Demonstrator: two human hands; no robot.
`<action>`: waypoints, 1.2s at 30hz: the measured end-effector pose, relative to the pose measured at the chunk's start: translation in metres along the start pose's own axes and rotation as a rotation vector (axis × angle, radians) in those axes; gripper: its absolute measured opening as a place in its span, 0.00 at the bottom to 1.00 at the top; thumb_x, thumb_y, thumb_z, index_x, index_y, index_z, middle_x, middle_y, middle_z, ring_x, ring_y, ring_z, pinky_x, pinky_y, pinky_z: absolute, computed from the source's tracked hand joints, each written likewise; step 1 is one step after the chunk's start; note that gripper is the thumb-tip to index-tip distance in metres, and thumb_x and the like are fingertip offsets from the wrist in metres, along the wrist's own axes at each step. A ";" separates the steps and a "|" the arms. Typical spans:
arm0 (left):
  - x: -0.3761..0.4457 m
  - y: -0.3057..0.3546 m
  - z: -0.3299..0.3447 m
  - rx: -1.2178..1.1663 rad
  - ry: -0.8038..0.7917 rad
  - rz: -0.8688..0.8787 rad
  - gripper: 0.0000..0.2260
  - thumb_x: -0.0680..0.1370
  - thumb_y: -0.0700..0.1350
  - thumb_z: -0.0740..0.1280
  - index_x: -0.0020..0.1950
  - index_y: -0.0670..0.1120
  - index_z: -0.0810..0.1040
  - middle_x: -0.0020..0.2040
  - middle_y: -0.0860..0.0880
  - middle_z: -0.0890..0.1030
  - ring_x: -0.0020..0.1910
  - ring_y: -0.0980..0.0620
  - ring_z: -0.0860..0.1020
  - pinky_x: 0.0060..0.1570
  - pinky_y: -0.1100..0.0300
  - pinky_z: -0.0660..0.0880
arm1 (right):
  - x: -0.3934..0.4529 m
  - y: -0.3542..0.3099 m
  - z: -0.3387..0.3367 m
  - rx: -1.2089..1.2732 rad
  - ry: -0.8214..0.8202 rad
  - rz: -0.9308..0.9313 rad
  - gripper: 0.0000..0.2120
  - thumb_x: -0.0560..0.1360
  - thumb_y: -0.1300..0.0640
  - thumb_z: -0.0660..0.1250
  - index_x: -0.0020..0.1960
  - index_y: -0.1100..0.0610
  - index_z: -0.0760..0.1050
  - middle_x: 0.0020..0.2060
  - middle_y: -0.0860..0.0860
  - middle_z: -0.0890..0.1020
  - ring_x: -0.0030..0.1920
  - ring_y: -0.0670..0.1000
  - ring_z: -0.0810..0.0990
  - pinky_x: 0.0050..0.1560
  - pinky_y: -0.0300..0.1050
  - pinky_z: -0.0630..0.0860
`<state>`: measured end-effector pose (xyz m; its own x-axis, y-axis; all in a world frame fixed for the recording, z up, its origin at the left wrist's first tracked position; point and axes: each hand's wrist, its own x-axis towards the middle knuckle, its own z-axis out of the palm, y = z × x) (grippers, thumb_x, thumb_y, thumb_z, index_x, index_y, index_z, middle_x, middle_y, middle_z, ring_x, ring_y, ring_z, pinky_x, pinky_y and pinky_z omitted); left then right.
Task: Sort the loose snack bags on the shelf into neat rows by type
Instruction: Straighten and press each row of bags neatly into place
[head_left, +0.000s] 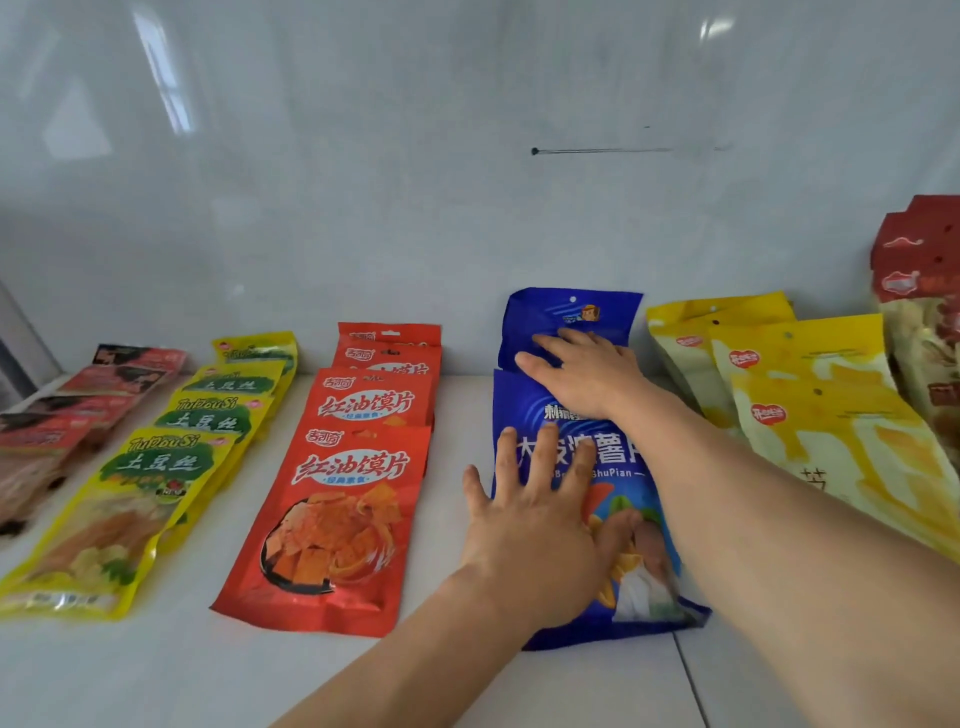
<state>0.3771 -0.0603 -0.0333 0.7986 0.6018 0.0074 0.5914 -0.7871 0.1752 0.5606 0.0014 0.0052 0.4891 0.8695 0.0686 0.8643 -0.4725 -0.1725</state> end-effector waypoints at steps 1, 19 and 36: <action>0.000 0.000 0.001 -0.002 -0.001 -0.002 0.41 0.69 0.71 0.32 0.81 0.58 0.40 0.83 0.52 0.39 0.80 0.41 0.36 0.75 0.33 0.45 | 0.002 0.000 0.002 -0.013 -0.011 -0.002 0.35 0.77 0.27 0.43 0.79 0.41 0.55 0.80 0.48 0.56 0.79 0.57 0.54 0.75 0.61 0.52; 0.004 -0.004 0.004 0.069 -0.002 -0.022 0.34 0.79 0.70 0.43 0.82 0.58 0.43 0.83 0.51 0.44 0.81 0.41 0.43 0.77 0.40 0.50 | -0.001 0.000 0.011 0.080 0.042 -0.016 0.33 0.79 0.31 0.44 0.77 0.46 0.62 0.74 0.53 0.70 0.72 0.59 0.68 0.70 0.61 0.61; 0.000 0.002 -0.010 0.031 0.079 -0.040 0.33 0.79 0.70 0.51 0.81 0.57 0.53 0.82 0.50 0.53 0.81 0.43 0.49 0.78 0.43 0.49 | -0.102 0.019 -0.012 0.122 0.251 -0.050 0.22 0.82 0.43 0.56 0.70 0.52 0.73 0.71 0.52 0.73 0.70 0.54 0.71 0.68 0.55 0.69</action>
<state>0.3773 -0.0611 -0.0234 0.7635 0.6410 0.0783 0.6272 -0.7650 0.1460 0.5284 -0.0978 0.0067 0.4730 0.8213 0.3191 0.8751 -0.3957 -0.2788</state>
